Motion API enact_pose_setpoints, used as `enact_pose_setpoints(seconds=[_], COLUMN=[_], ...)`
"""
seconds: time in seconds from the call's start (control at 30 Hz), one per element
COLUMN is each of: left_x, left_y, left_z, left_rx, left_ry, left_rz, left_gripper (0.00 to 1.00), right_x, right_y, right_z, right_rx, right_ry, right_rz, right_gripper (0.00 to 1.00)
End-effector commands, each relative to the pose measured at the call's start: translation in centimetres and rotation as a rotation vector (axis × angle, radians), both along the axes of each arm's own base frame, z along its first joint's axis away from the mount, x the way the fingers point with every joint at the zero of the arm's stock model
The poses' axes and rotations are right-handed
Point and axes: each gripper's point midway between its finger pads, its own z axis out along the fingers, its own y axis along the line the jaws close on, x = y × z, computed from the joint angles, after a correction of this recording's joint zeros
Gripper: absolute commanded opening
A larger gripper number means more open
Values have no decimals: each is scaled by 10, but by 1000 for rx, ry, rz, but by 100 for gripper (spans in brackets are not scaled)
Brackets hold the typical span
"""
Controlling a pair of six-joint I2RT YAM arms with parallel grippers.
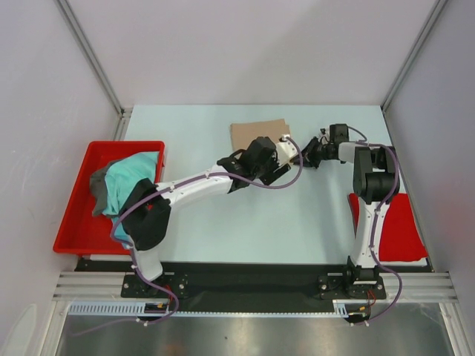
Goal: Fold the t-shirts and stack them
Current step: Neatly place the folded tshirt to the corner
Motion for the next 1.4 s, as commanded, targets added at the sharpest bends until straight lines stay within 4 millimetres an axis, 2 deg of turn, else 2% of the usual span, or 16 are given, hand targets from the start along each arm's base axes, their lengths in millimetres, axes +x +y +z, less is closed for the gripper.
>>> enact_pose_setpoints(seconds=[0.0,0.13,0.27,0.3,0.33,0.4,0.47,0.5,0.53,0.67,0.77,0.93,0.97,1.03,1.27,1.37], left_x=[-1,-9,-23,-31,-32,-40,-40,-41,-40,-40,-33,-25,-25,-20,-7,3], left_y=[-15,-25,-38,-44,-44,-50,-49,-48,-47,-49,-54,-64,-63,-64,-62,-61], left_z=[0,-13,-30,-40,-46,-61,-68,-75,-77,-92,-105,-122,-134,-135,-147,-150], left_rx=[49,102,187,216,252,302,344,356,370,417,465,521,551,564,554,556], left_ry=[-64,-69,-93,-89,-101,-110,-128,-127,-135,-149,-168,-165,-152,-131,-54,-47], left_rz=[-49,-71,-135,-161,-170,-196,-208,-214,-227,-279,-302,-329,-339,-352,-372,-356], left_gripper=[79,78,78,78,78,79,79,79,80,80,80,75,73,68,63,56], right_x=[-18,-50,-88,-93,-98,-103,-110,-111,-111,-117,-119,-129,-130,-133,-138,-139], right_y=[11,21,25,24,19,1,-16,-32,-55,-104,-125,-129,-128,-126,-122,-121], right_z=[0,11,24,27,28,40,52,56,60,85,99,109,111,116,129,131], right_rx=[-21,-40,-22,-28,-39,-72,-105,-114,-101,-60,-70,-34,-25,-17,-5,8], right_ry=[22,29,43,42,52,18,10,2,10,-33,-76,-100,-102,-118,-144,-146], right_rz=[13,21,11,6,-2,-20,-45,-72,-125,-231,-272,-296,-300,-300,-307,-305], right_gripper=[11,7,10,16,33,50,60,65,66,68,69,70,70,70,70,70])
